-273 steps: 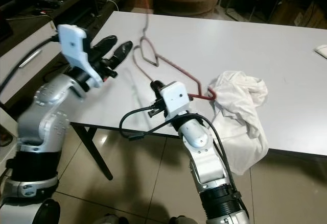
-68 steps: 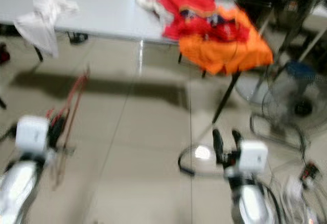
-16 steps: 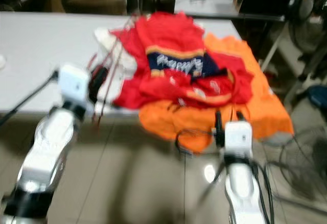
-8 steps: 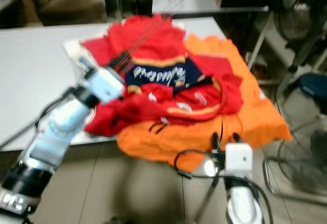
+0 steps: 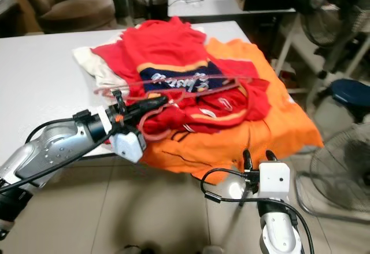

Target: Hang hanger

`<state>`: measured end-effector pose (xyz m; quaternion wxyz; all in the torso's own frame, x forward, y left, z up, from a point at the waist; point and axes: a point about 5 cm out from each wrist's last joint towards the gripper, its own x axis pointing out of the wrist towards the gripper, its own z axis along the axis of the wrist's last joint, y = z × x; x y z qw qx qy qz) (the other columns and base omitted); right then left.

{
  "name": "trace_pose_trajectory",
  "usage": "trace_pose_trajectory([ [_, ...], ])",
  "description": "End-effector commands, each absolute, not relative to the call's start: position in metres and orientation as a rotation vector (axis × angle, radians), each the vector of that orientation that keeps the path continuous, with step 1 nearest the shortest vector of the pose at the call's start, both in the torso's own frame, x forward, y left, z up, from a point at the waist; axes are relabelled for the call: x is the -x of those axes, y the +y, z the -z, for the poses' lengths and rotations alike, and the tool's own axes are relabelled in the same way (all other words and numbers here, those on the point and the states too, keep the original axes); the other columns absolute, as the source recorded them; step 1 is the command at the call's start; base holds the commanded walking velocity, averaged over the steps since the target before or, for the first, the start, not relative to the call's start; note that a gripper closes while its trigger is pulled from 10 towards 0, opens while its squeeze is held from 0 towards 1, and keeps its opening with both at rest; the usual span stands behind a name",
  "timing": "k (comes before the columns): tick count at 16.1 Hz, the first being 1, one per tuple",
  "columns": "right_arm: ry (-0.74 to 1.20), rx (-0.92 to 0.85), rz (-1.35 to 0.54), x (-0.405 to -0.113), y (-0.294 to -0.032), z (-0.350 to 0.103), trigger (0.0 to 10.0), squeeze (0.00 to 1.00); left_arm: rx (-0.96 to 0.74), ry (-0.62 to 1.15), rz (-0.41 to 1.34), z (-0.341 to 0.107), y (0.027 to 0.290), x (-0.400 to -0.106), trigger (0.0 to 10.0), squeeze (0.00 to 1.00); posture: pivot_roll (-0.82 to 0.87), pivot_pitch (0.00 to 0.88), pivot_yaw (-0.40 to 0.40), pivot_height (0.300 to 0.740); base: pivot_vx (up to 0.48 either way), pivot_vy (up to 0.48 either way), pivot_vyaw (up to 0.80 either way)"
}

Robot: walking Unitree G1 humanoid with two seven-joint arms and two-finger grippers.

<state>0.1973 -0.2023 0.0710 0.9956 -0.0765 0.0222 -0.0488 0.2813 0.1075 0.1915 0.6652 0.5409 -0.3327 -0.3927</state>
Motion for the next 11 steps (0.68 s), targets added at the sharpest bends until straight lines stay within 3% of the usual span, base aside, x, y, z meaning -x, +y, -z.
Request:
trace_pose_trajectory([
  [1,0.059,0.144,0.099,-0.199,-0.203,-0.07,10.0,0.0,-1.244,-0.737,0.941,-0.183,0.106,-0.277,10.0,0.0,-0.21,0.069,0.062,0.74,0.0,0.0,0.0],
  [3,0.059,0.134,0.086,-0.204,-0.2,-0.07,10.0,0.0,-1.335,-0.669,0.984,-0.164,0.102,-0.28,10.0,0.0,-0.21,0.074,0.06,0.74,0.0,0.0,0.0],
  [5,0.054,0.131,0.073,-0.206,-0.197,-0.072,10.0,0.0,-1.397,-0.63,0.916,-0.159,0.098,-0.29,10.0,0.0,-0.21,0.076,0.057,0.74,0.0,0.0,0.0],
  [7,0.047,0.128,0.065,-0.208,-0.195,-0.074,10.0,0.0,-1.309,-0.597,0.816,-0.162,0.097,-0.299,10.0,0.0,-0.21,0.077,0.055,0.74,0.0,0.0,0.0],
  [9,-0.024,0.108,0.066,-0.206,-0.19,-0.091,10.0,0.0,-0.491,-0.255,0.536,-0.155,0.129,-0.309,10.0,0.0,-0.22,0.072,0.07,0.74,0.0,0.0,0.0],
  [10,-0.077,0.147,0.054,-0.196,-0.188,-0.104,10.0,0.0,-0.161,-0.196,0.431,-0.152,0.146,-0.295,10.0,0.0,-0.22,0.071,0.072,0.74,0.0,0.0,0.0],
  [11,-0.114,0.185,0.046,-0.187,-0.186,-0.114,10.0,0.0,-0.039,-0.203,0.353,-0.155,0.153,-0.28,10.0,0.0,-0.22,0.071,0.07,0.74,0.0,0.0,0.0],
])
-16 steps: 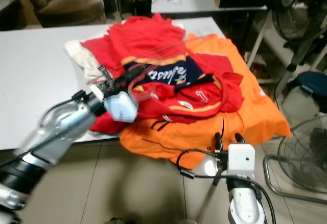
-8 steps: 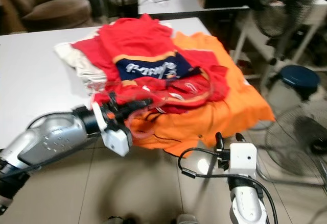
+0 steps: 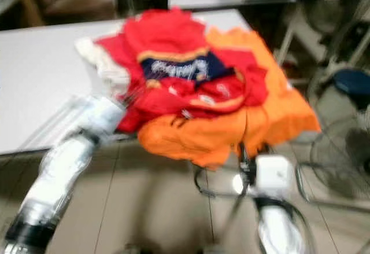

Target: Hang hanger

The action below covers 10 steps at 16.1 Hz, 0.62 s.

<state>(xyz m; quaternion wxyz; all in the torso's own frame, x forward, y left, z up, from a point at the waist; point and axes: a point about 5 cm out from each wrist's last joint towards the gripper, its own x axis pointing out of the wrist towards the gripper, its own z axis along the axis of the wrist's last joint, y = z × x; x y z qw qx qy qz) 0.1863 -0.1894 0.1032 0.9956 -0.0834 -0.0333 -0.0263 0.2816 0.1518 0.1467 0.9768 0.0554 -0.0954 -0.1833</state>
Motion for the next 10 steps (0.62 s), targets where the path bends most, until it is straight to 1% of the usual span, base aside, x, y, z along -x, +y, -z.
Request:
trace_pose_trajectory([
  [1,-0.126,0.194,0.056,-0.182,-0.187,-0.119,10.0,0.0,-0.01,-0.222,0.323,-0.159,0.153,-0.271,10.0,0.0,-0.22,0.071,0.068,0.74,0.0,0.0,0.0],
  [2,-0.137,0.208,0.07,-0.182,-0.191,-0.122,10.0,0.0,-0.004,-0.266,0.321,-0.168,0.146,-0.266,10.0,0.0,-0.21,0.072,0.057,0.74,0.0,0.0,0.0],
  [3,-0.14,0.21,0.077,-0.184,-0.193,-0.123,10.0,0.0,0.01,-0.27,0.329,-0.172,0.141,-0.265,10.0,0.0,-0.21,0.071,0.054,0.74,0.0,0.0,0.0],
  [4,-0.135,0.21,0.083,-0.19,-0.195,-0.121,10.0,0.0,0.003,-0.29,0.364,-0.178,0.13,-0.265,10.0,0.0,-0.2,0.066,0.048,0.74,0.0,-0.296,0.0],
  [5,-0.132,0.212,0.083,-0.199,-0.196,-0.12,10.0,0.0,-0.048,-0.275,0.389,-0.176,0.123,-0.272,10.0,0.0,-0.19,0.062,0.044,0.74,0.0,-0.424,0.0],
  [7,-0.123,0.21,0.104,-0.203,-0.198,-0.12,10.0,0.0,-0.043,-0.238,0.36,-0.178,0.125,-0.28,10.0,0.0,-0.2,0.054,0.04,0.74,0.247,-0.407,0.72],
  [8,-0.123,0.218,0.1,-0.204,-0.197,-0.12,10.0,0.0,-0.1,-0.262,0.373,-0.185,0.125,-0.282,10.0,0.0,-0.2,0.049,0.039,0.74,0.255,-0.401,0.74],
  [9,-0.124,0.219,0.099,-0.204,-0.197,-0.12,10.0,0.0,-0.118,-0.264,0.377,-0.186,0.125,-0.284,10.0,0.0,-0.2,0.048,0.04,0.74,0.255,-0.401,0.74],
  [10,-0.126,0.22,0.089,-0.205,-0.195,-0.119,10.0,0.0,-0.167,-0.288,0.367,-0.192,0.127,-0.29,10.0,0.0,-0.21,0.043,0.042,0.74,0.341,-0.334,0.0],
])
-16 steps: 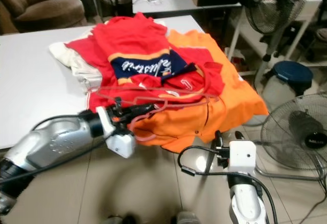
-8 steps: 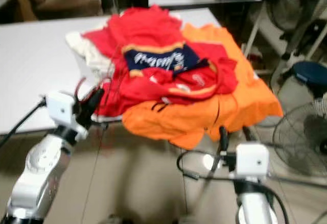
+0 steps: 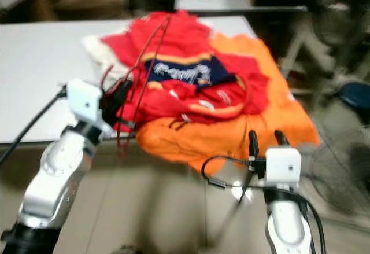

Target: Hang hanger

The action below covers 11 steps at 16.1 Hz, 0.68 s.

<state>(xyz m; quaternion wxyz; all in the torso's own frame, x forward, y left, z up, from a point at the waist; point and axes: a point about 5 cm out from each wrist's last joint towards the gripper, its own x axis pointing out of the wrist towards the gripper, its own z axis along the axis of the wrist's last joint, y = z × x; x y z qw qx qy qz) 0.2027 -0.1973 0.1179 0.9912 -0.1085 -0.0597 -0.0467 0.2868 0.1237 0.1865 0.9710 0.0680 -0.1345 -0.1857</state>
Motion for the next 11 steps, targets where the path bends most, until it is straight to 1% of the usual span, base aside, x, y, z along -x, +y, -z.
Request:
trace_pose_trajectory([
  [1,-0.123,0.217,0.083,-0.206,-0.194,-0.118,10.0,0.0,-0.214,-0.323,0.339,-0.204,0.129,-0.3,10.0,0.0,-0.21,0.041,0.044,0.74,0.0,0.0,0.0],
  [2,-0.121,0.216,0.083,-0.206,-0.193,-0.117,10.0,0.0,-0.225,-0.343,0.322,-0.212,0.131,-0.305,10.0,0.0,-0.21,0.039,0.047,0.74,0.0,0.0,0.0],
  [4,-0.112,0.214,0.083,-0.204,-0.193,-0.113,10.0,0.0,-0.285,-0.446,0.392,-0.247,0.127,-0.31,10.0,0.0,-0.21,0.036,0.055,0.74,0.0,0.0,0.0],
  [5,-0.106,0.213,0.082,-0.203,-0.192,-0.111,10.0,0.0,-0.349,-0.504,0.44,-0.261,0.122,-0.31,10.0,0.0,-0.21,0.035,0.059,0.74,0.0,0.0,0.0],
  [6,-0.103,0.212,0.081,-0.203,-0.192,-0.11,10.0,0.0,-0.472,-0.57,0.492,-0.269,0.115,-0.307,10.0,0.0,-0.22,0.035,0.063,0.74,0.0,0.0,0.0],
  [7,-0.102,0.21,0.084,-0.203,-0.192,-0.11,10.0,0.0,-0.592,-0.616,0.569,-0.269,0.105,-0.301,10.0,0.0,-0.22,0.036,0.066,0.74,0.0,0.0,0.0],
  [8,-0.099,0.208,0.09,-0.202,-0.193,-0.109,10.0,0.0,-0.665,-0.635,0.666,-0.266,0.097,-0.293,10.0,0.0,-0.22,0.038,0.071,0.74,0.0,0.0,0.0],
  [9,-0.073,0.181,0.124,-0.198,-0.198,-0.105,10.0,0.0,-0.721,-0.561,0.864,-0.248,0.091,-0.279,10.0,0.0,-0.23,0.039,0.077,0.74,0.0,0.0,0.0],
  [10,-0.066,0.174,0.134,-0.197,-0.2,-0.104,10.0,0.0,-0.736,-0.541,0.9,-0.243,0.091,-0.276,10.0,0.0,-0.23,0.039,0.077,0.74,0.0,0.0,0.0],
  [11,-0.054,0.165,0.152,-0.192,-0.203,-0.101,10.0,0.0,-0.797,-0.476,0.954,-0.227,0.094,-0.275,10.0,0.0,-0.23,0.042,0.081,0.74,0.0,0.0,0.0],
])
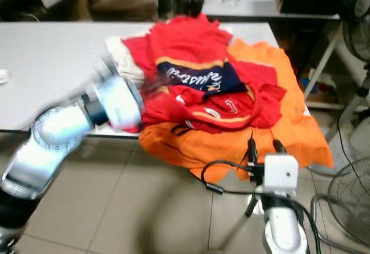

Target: Hang hanger

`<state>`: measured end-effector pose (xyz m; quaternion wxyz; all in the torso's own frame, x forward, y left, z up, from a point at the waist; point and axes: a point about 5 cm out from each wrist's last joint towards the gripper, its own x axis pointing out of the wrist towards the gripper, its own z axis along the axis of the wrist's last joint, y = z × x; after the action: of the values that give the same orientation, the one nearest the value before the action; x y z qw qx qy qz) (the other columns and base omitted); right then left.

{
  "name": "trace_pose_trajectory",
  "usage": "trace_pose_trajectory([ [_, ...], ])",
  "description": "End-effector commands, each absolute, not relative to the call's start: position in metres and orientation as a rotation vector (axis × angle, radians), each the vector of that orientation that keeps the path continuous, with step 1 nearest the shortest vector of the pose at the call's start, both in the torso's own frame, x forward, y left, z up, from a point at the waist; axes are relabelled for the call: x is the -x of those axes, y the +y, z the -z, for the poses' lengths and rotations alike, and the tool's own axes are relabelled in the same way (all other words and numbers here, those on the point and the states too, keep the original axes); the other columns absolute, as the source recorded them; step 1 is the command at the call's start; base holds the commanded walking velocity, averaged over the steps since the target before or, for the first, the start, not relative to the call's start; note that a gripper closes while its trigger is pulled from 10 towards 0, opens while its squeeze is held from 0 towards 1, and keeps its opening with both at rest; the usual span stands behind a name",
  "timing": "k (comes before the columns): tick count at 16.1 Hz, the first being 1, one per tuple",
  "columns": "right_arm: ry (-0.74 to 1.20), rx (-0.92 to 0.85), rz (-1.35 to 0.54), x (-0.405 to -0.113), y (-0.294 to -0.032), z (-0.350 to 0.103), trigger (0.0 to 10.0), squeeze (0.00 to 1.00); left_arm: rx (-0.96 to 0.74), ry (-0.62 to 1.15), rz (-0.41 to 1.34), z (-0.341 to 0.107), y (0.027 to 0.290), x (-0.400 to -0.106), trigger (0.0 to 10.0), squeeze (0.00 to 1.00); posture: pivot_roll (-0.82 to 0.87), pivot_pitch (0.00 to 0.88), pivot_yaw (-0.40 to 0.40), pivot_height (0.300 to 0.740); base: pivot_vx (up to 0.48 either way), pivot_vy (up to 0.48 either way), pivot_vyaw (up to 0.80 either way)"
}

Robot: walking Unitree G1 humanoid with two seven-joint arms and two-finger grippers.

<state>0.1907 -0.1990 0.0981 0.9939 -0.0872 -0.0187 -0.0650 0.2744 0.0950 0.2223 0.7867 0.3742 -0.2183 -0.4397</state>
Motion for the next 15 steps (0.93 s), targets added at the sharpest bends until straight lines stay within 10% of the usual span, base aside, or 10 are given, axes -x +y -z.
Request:
trace_pose_trajectory([
  [1,-0.039,0.168,0.162,-0.187,-0.205,-0.098,10.0,0.0,-0.867,-0.423,0.993,-0.209,0.096,-0.274,10.0,0.0,-0.24,0.044,0.08,0.74,0.0,0.0,0.0],
  [8,-0.012,0.175,0.147,-0.185,-0.205,-0.093,10.0,0.0,-1.031,-0.385,0.82,-0.181,0.088,-0.297,10.0,0.0,-0.25,0.059,0.078,0.74,0.0,0.0,0.0],
  [10,-0.023,0.174,0.138,-0.183,-0.202,-0.095,10.0,0.0,-0.661,-0.313,0.676,-0.191,0.101,-0.307,10.0,0.0,-0.25,0.057,0.081,0.74,0.0,0.0,0.0],
  [11,-0.053,0.184,0.151,-0.181,-0.203,-0.102,10.0,0.0,-0.168,-0.233,0.564,-0.199,0.114,-0.308,10.0,0.0,-0.25,0.056,0.087,0.74,0.0,0.0,0.0],
  [15,-0.206,0.216,0.187,-0.165,-0.202,-0.155,10.0,0.0,0.018,-0.168,0.44,-0.184,0.139,-0.264,10.0,0.0,-0.23,0.061,0.078,0.74,0.0,0.0,0.0],
])
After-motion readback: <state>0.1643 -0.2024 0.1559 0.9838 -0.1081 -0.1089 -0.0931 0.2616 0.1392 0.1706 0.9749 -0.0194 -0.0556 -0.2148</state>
